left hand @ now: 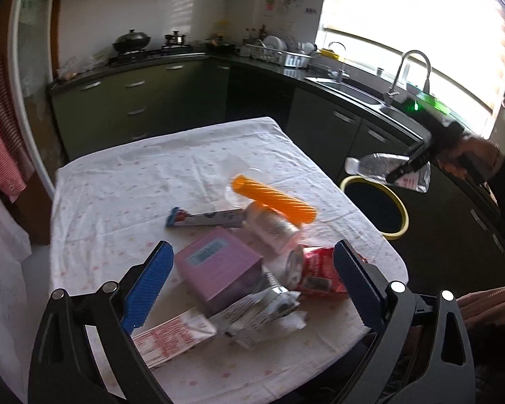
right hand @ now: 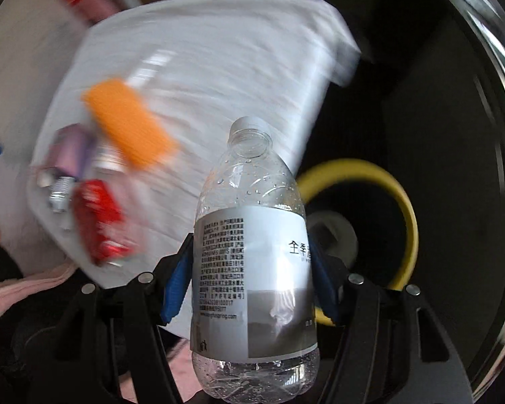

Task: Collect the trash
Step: 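Carry the water bottle with the right gripper and drop it into the bin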

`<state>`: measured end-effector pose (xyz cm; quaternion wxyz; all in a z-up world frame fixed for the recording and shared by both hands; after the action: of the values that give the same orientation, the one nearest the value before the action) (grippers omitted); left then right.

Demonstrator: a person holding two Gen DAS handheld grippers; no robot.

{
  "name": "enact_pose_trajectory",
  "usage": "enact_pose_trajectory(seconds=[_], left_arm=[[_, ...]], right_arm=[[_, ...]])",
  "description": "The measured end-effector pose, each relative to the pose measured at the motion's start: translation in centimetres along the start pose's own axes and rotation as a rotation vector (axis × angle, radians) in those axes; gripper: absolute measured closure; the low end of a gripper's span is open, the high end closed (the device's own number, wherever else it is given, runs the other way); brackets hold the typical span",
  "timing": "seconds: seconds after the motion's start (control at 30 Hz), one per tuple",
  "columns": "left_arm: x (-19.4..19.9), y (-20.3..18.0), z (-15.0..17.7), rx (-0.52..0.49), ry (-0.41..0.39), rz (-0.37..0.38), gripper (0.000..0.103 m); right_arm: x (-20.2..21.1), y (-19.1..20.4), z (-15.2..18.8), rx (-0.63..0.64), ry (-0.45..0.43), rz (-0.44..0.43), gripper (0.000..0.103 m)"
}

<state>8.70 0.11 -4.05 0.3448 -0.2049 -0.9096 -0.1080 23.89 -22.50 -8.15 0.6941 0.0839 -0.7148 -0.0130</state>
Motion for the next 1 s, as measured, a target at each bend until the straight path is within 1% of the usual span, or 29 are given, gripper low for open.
enact_pose_trajectory(seconds=[0.1,0.17,0.23,0.3,0.33,0.37,0.4,0.47,0.57,0.63,0.8,0.9,0.93,0.97,1.0], left_arm=[[-0.8,-1.2,-0.7,-0.029,0.014,0.018,0.009],[-1.0,-1.7,-0.9,-0.045,0.018,0.020,0.009],[-1.2,-2.2,-1.1,-0.057,0.023,0.023,0.009],[-1.3,-2.4,-1.4,-0.061,0.029,0.023,0.009],[-1.3,-2.4,-1.4,-0.063,0.032,0.022,0.009],[-1.3,-2.4,-1.4,-0.065,0.034,0.020,0.009],[-1.3,-2.4,-1.4,-0.066,0.038,0.017,0.009],[-1.3,-2.2,-1.2,-0.066,0.042,0.015,0.009],[-1.4,-1.7,-0.8,-0.057,0.045,0.014,0.009],[-1.5,-1.3,-0.5,-0.050,0.050,0.015,0.009],[-1.6,-0.4,0.5,-0.039,0.067,0.023,0.009],[-1.6,0.4,0.9,-0.070,0.078,0.032,0.009],[-1.7,0.6,0.8,-0.082,0.085,0.033,0.009],[-1.9,1.0,0.9,-0.093,0.100,0.030,0.009],[-2.4,1.5,1.0,-0.093,0.130,0.019,0.009]], right_arm=[[-2.7,-4.7,0.8,-0.090,0.047,0.025,0.042],[-4.4,-6.9,1.0,-0.132,0.075,0.034,0.042],[-6.4,-8.6,0.8,-0.172,0.103,0.043,0.042],[-7.6,-9.5,0.4,-0.201,0.117,0.050,0.041],[-8.0,-9.7,0.1,-0.210,0.117,0.053,0.039],[-8.1,-9.8,-0.2,-0.223,0.110,0.054,0.036],[-8.0,-9.9,-0.4,-0.230,0.100,0.055,0.035],[-7.5,-9.7,-0.6,-0.235,0.077,0.040,0.035],[-5.9,-8.5,-0.2,-0.222,0.024,0.003,0.035],[-4.7,-7.6,0.9,-0.203,-0.019,-0.030,0.035],[-2.4,-5.2,3.8,-0.156,-0.095,-0.091,0.035],[-1.5,-3.8,5.3,-0.128,-0.124,-0.129,0.035],[-1.3,-3.6,5.4,-0.120,-0.130,-0.140,0.035],[-0.9,-3.6,6.1,-0.114,-0.136,-0.148,0.035],[-1.0,-2.8,6.4,-0.106,-0.140,-0.152,0.035]])
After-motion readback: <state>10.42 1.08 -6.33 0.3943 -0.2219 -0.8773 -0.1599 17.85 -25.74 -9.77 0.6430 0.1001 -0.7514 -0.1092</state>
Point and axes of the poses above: each gripper's, at about its wrist camera, not at the fingertips, and x roughly against the way its jaws point, y to its left, z to its underside, the point moved 3 cm from there along -x, roughly the way its jaws point, and after that the axes turned 14 degrees about -x, right-handed, at the moved point
